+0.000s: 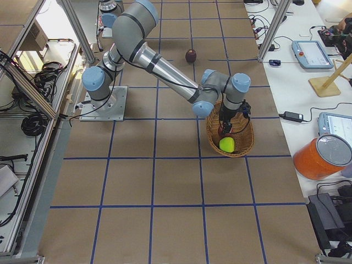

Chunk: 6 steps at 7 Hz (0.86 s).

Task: Put all apples into basket
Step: 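Release the red apple in the basket while the left releases the dark apple and withdraws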

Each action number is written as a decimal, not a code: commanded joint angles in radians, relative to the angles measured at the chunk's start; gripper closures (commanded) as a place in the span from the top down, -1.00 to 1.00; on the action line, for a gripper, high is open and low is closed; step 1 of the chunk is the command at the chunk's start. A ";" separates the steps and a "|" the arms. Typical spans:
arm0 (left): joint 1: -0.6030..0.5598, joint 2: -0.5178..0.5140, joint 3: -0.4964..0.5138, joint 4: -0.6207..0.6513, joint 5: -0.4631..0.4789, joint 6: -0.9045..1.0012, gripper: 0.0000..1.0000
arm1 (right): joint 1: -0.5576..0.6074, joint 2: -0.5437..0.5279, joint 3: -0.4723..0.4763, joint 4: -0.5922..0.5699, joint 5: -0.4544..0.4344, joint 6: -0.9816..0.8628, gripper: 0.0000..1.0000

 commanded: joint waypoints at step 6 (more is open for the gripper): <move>0.018 -0.046 0.098 -0.022 0.020 0.004 1.00 | 0.533 -0.156 -0.061 0.345 0.156 0.591 1.00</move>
